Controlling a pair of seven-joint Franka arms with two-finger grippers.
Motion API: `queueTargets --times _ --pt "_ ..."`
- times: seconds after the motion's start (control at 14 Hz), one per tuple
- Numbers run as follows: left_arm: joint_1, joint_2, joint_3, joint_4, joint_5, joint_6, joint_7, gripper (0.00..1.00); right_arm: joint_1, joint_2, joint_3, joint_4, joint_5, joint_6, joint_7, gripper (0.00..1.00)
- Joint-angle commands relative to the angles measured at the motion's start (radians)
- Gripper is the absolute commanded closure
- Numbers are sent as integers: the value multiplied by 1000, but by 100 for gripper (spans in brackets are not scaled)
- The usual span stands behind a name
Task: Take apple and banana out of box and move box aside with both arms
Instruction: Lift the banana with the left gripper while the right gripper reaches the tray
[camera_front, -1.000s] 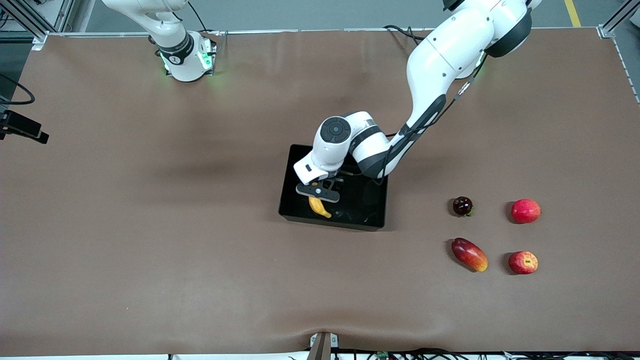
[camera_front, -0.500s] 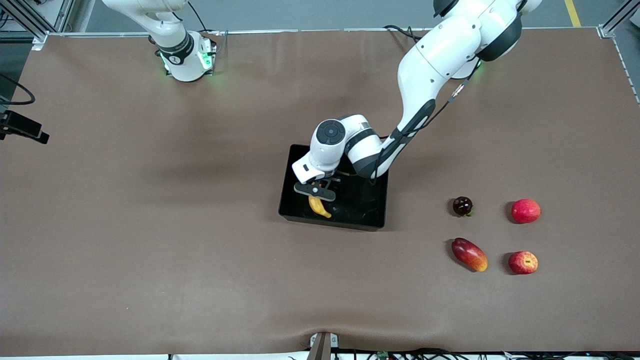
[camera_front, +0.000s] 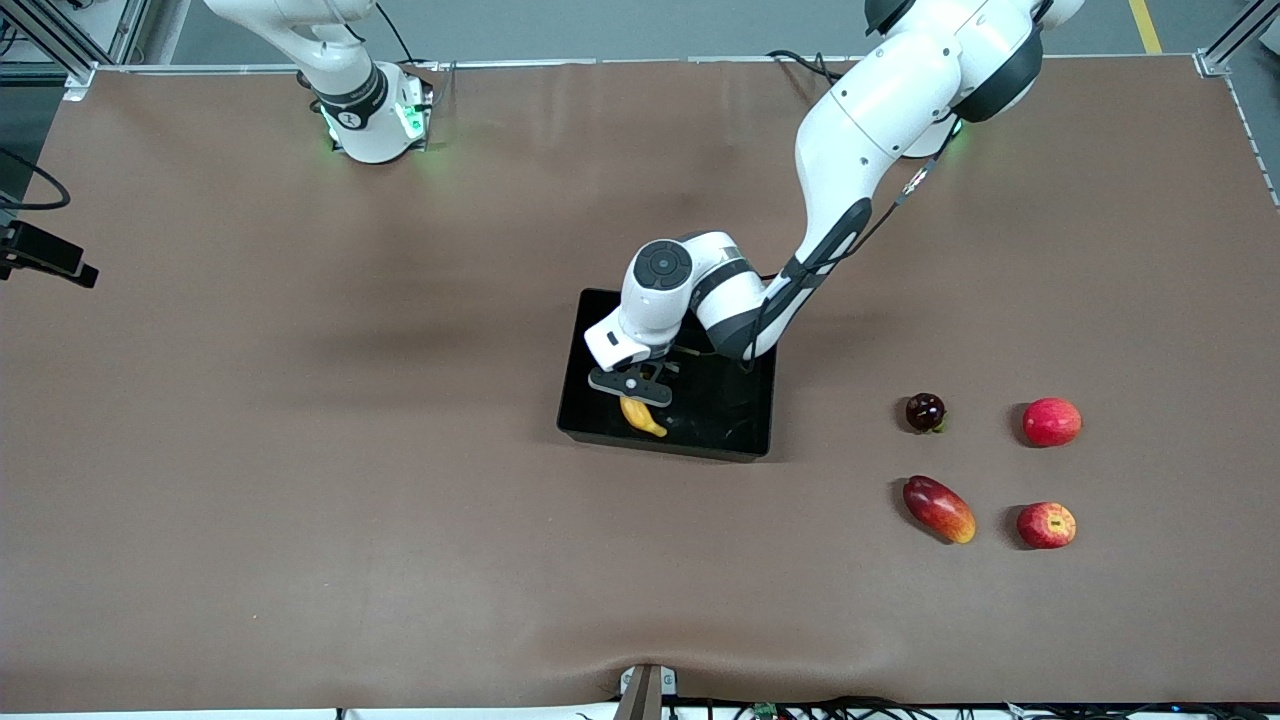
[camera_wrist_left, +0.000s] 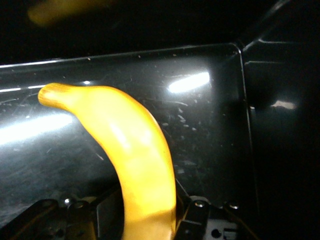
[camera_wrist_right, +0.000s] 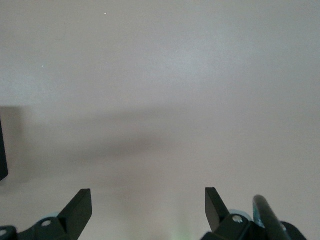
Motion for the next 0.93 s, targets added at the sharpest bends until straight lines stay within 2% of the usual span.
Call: queueTargets --times 0.0,0.21,0.36,0.71,0.86 --pt "0 -6 28 13 32 7 -19 100 -20 6 15 16 2 -4 -8 0" --pt "3 -60 51 28 32 -76 -16 100 -20 6 15 16 2 -4 -8 0" --pt "6 -100 42 39 15 -162 -17 100 -22 8 15 16 1 -4 -8 0" --pt "9 -213 17 48 -32 -271 -17 100 -31 29 15 17 7 5 -9 0" --pt "49 -274 12 45 -72 -334 7 100 -17 55 19 17 4 7 -8 0"
